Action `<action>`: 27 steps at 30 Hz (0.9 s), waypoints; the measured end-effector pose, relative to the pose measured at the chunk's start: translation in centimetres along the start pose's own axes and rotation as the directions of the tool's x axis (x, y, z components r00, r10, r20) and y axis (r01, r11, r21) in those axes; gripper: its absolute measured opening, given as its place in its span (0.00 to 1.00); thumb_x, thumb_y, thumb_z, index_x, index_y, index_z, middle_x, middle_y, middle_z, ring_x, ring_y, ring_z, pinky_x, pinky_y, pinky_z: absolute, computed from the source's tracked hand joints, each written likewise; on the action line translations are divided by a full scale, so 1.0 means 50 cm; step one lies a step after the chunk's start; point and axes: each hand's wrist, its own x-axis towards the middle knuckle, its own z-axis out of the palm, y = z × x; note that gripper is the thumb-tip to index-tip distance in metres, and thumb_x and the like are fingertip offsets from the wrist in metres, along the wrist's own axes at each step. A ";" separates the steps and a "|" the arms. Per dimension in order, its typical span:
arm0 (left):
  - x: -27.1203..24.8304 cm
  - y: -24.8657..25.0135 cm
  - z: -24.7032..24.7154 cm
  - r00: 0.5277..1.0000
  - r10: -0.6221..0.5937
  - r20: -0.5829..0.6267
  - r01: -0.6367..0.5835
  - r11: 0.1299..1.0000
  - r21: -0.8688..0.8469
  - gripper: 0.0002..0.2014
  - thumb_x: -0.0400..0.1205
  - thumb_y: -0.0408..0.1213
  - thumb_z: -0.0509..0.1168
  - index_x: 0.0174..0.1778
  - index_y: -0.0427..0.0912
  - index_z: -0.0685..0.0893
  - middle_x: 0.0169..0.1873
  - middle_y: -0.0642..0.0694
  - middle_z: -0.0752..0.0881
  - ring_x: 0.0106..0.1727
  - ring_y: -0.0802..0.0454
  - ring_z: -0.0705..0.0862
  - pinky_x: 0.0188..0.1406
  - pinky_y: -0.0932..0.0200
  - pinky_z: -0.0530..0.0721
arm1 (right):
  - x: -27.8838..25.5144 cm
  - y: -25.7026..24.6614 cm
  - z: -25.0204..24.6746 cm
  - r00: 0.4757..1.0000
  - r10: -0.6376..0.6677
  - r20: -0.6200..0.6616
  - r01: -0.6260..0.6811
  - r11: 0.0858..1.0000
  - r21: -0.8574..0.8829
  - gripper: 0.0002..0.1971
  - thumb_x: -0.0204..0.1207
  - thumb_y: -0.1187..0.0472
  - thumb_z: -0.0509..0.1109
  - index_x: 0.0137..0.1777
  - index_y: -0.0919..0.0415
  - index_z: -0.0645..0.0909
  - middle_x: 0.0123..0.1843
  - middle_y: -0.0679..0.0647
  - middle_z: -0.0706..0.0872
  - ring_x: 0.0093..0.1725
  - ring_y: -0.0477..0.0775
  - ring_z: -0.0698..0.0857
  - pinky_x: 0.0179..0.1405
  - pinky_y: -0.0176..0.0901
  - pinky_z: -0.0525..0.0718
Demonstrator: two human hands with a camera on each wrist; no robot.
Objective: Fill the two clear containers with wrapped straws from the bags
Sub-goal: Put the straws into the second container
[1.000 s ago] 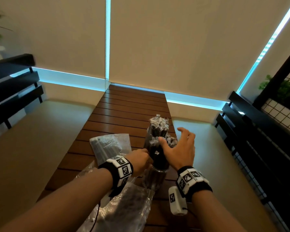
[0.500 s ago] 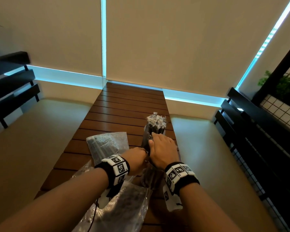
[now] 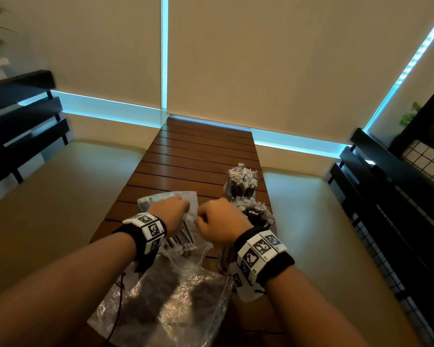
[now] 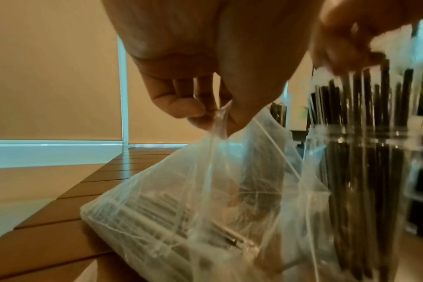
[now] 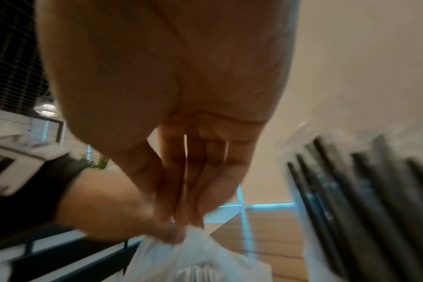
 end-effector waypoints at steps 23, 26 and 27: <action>-0.021 -0.100 -0.047 0.973 0.217 -0.082 -0.226 0.965 -0.132 0.14 0.82 0.30 0.63 0.57 0.51 0.86 0.50 0.54 0.79 0.49 0.51 0.80 0.47 0.52 0.83 | 0.184 -0.032 0.287 0.777 0.541 0.321 -0.590 0.804 0.075 0.04 0.86 0.57 0.62 0.55 0.53 0.78 0.41 0.52 0.77 0.48 0.54 0.79 0.56 0.47 0.83; -0.016 -0.107 -0.042 0.974 0.205 -0.099 -0.217 0.966 -0.137 0.13 0.82 0.31 0.64 0.56 0.52 0.86 0.49 0.55 0.79 0.49 0.51 0.81 0.49 0.50 0.85 | 0.185 -0.036 0.276 0.770 0.527 0.360 -0.561 0.828 -0.012 0.05 0.85 0.61 0.63 0.57 0.54 0.78 0.45 0.54 0.77 0.48 0.54 0.77 0.49 0.47 0.79; -0.014 -0.109 -0.042 0.975 0.197 -0.104 -0.211 0.968 -0.139 0.13 0.82 0.32 0.64 0.56 0.52 0.86 0.49 0.55 0.79 0.49 0.51 0.81 0.49 0.51 0.84 | 0.187 -0.035 0.272 0.769 0.530 0.358 -0.545 0.836 -0.066 0.07 0.85 0.62 0.63 0.59 0.55 0.79 0.50 0.55 0.80 0.51 0.55 0.79 0.48 0.49 0.77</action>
